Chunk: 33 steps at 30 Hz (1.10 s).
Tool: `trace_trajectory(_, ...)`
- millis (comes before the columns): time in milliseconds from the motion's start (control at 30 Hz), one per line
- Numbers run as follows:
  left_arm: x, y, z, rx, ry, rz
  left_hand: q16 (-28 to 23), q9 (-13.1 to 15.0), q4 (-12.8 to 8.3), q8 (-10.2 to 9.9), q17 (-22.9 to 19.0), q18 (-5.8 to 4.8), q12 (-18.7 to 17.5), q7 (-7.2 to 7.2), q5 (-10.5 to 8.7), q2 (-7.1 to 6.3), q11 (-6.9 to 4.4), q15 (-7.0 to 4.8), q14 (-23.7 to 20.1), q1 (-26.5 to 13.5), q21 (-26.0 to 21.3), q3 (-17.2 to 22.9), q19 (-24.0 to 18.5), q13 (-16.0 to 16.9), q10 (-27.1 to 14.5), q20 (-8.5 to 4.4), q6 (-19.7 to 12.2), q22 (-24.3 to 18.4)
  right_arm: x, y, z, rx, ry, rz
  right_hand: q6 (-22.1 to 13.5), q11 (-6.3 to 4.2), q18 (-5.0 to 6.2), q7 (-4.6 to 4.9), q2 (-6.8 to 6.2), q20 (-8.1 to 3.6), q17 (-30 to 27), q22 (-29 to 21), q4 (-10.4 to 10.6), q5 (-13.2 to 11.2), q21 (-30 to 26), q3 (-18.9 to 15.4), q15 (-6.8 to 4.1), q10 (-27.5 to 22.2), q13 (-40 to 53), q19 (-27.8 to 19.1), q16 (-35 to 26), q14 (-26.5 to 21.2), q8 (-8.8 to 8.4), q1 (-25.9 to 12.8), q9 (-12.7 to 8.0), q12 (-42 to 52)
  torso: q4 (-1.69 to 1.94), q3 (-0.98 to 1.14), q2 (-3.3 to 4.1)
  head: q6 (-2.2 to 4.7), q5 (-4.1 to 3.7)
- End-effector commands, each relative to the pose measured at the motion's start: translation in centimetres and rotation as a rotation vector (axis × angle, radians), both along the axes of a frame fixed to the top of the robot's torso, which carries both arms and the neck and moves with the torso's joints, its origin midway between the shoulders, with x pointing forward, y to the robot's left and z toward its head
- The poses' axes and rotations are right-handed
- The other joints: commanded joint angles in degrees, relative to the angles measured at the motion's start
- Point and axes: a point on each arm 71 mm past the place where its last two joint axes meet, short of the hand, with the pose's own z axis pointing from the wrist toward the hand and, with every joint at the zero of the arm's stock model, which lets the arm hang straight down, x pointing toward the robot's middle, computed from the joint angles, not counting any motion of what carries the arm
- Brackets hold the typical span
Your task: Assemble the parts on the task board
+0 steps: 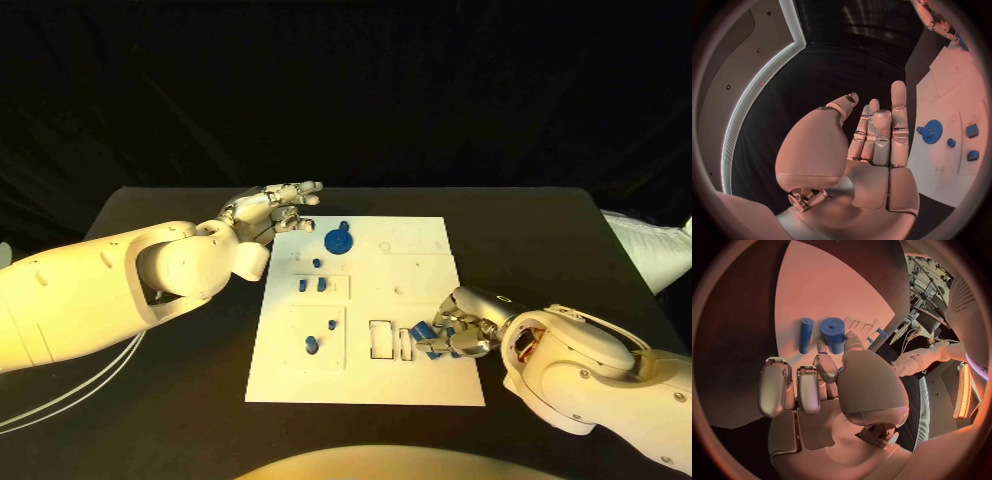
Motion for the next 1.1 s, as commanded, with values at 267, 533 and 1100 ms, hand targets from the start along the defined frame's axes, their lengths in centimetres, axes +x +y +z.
trace_trajectory(267,-0.1,-0.2,0.1,-0.011,-0.008,-0.019,-0.1,0.0,0.1,-0.1,-0.1,1.02,-0.1,-0.05,0.20,0.50,0.31,0.06,-0.5,0.1,-0.2,-0.4,0.3,-0.1,-0.1,0.03,-0.4,-0.1,-0.1,-0.2,-1.0,-0.031,0.022,-0.023,0.8,-0.44,-1.14,-0.75,2.43,-0.31,4.9,0.6,-0.7,1.5,0.7,-0.4,-0.68,0.4,1.2,0.4,0.4,4.3,1.36,2.5,1.3,0.6,-0.03,-0.01,-0.05,0.05,-0.03)
trace_trajectory(533,-0.1,-0.1,0.1,-0.010,-0.008,-0.018,-0.1,0.0,0.1,-0.1,-0.1,1.02,-0.1,-0.05,0.21,0.55,0.31,0.07,-0.5,0.1,-0.3,-0.5,0.3,-0.1,-0.1,0.04,-0.4,-0.1,-0.7,-0.2,0.4,0.097,-0.017,-0.087,1.4,-1.01,-1.25,-1.35,3.88,-0.80,5.5,1.2,-1.1,6.4,1.1,-0.4,-1.17,0.9,2.2,0.7,0.7,4.4,2.43,4.6,2.9,0.8,-0.05,-0.02,-0.05,0.12,0.00)
trace_trajectory(1100,-0.1,-0.3,0.1,-0.013,-0.008,-0.024,-0.1,0.0,0.1,-0.1,-0.1,1.02,-0.1,-0.05,0.21,0.55,0.31,0.07,-0.5,0.1,-0.3,-0.5,0.3,-0.1,-0.1,0.04,-0.4,-0.1,-1.0,2.8,1.1,0.207,0.085,-0.055,0.9,-0.93,-1.29,-1.28,4.15,-0.80,5.7,1.4,0.0,9.6,1.1,-2.2,-1.12,1.1,2.6,0.7,0.9,4.4,2.51,2.6,4.0,0.4,-0.01,0.02,0.04,0.03,0.28)
